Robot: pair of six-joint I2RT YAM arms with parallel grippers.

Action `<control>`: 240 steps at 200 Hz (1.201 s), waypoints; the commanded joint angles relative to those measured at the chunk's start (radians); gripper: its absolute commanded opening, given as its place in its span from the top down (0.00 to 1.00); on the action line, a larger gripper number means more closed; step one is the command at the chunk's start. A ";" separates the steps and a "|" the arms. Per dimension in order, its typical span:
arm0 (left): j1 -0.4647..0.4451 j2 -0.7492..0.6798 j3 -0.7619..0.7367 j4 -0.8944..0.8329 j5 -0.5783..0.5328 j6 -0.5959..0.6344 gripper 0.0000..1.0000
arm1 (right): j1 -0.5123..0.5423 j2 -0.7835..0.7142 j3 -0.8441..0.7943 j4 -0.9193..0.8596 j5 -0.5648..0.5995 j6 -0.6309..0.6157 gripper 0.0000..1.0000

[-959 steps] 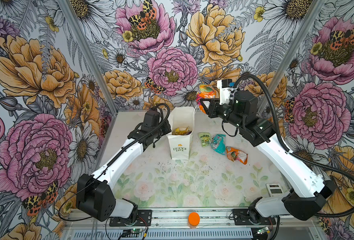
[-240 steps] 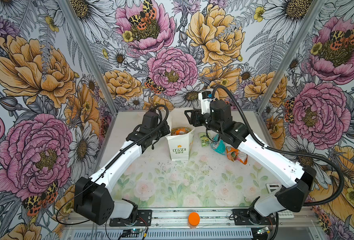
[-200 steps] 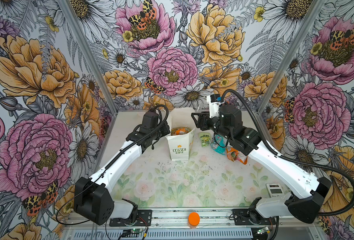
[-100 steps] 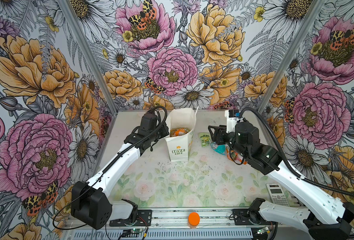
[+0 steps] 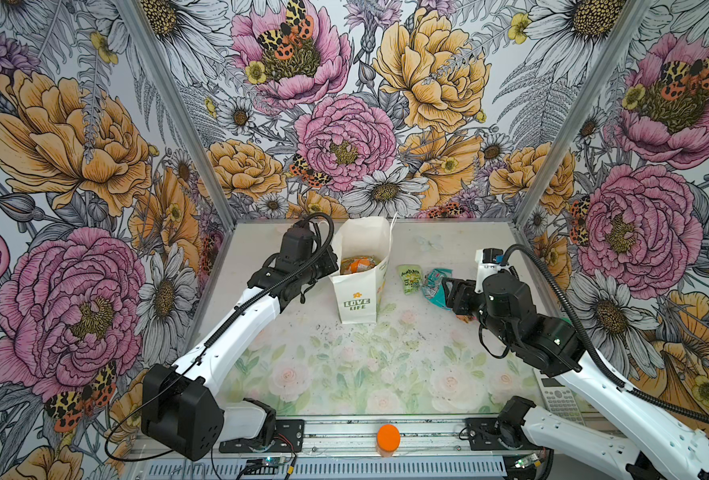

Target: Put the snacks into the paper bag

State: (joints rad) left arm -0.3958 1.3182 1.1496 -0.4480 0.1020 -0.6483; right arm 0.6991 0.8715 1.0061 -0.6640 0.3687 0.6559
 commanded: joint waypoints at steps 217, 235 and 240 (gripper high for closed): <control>0.011 -0.017 -0.032 -0.006 -0.006 0.004 1.00 | -0.129 0.071 -0.104 -0.052 0.186 0.026 0.12; 0.011 -0.003 -0.019 -0.007 0.001 0.007 1.00 | -0.143 0.081 -0.105 -0.052 0.191 0.026 0.11; 0.010 0.002 -0.015 -0.006 0.005 0.006 1.00 | -0.147 0.082 -0.104 -0.052 0.191 0.027 0.10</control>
State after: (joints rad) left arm -0.3939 1.3037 1.1320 -0.4435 0.1017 -0.6483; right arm 0.5674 0.9394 0.9047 -0.7219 0.5308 0.6899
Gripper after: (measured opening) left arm 0.044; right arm 0.890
